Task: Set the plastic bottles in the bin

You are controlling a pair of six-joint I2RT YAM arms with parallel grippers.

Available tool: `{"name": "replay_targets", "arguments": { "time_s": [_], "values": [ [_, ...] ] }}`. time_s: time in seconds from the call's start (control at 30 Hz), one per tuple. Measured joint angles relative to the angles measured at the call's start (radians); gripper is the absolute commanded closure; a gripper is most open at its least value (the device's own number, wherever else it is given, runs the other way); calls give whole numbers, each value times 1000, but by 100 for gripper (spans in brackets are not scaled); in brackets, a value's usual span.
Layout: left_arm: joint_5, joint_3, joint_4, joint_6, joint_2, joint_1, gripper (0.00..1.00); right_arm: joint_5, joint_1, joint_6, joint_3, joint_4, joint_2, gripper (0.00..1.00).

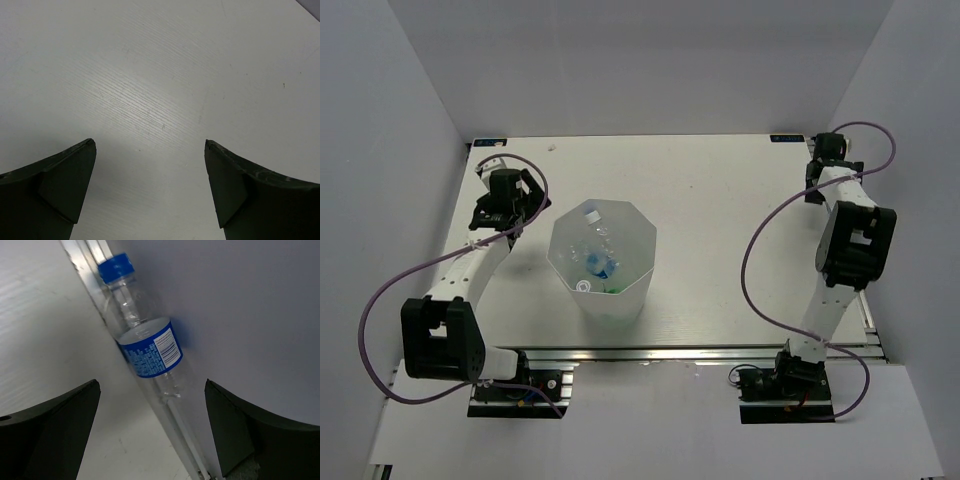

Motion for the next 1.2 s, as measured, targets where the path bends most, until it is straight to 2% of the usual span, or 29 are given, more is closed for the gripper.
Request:
{"name": "replay_targets", "arguments": {
  "time_s": [0.23,0.37,0.47,0.5,0.57,0.6,0.67,0.7,0.8,1.0,1.1,1.2],
  "values": [
    [-10,3,-5,2,14,0,2,189,-39,-113,25,66,225,11],
    [-20,5,-16,5,16,0,2,208,-56,-136,40,116,246,16],
    [-25,5,-22,5,18,0,2,196,-60,-153,39,140,262,30],
    [-26,5,-22,5,18,0,2,188,-61,-158,39,148,267,45],
    [-27,6,-23,5,18,0,2,178,-69,-171,40,162,282,58],
    [-27,7,-23,5,18,0,2,179,-72,-179,41,167,286,72],
    [-27,11,-25,5,18,0,2,171,-72,-191,42,166,286,83],
    [-28,13,-26,5,18,0,2,167,-72,-192,42,164,285,92],
    [-32,19,-30,5,17,0,2,140,-75,-185,48,141,276,100],
    [-34,19,-39,4,8,0,2,-57,-94,-116,46,55,128,100],
    [-34,19,-38,0,-5,0,2,-230,-74,-80,34,27,-72,100],
    [-33,19,-36,-4,-19,0,2,-451,11,-52,30,44,-318,100]
  ]
}}
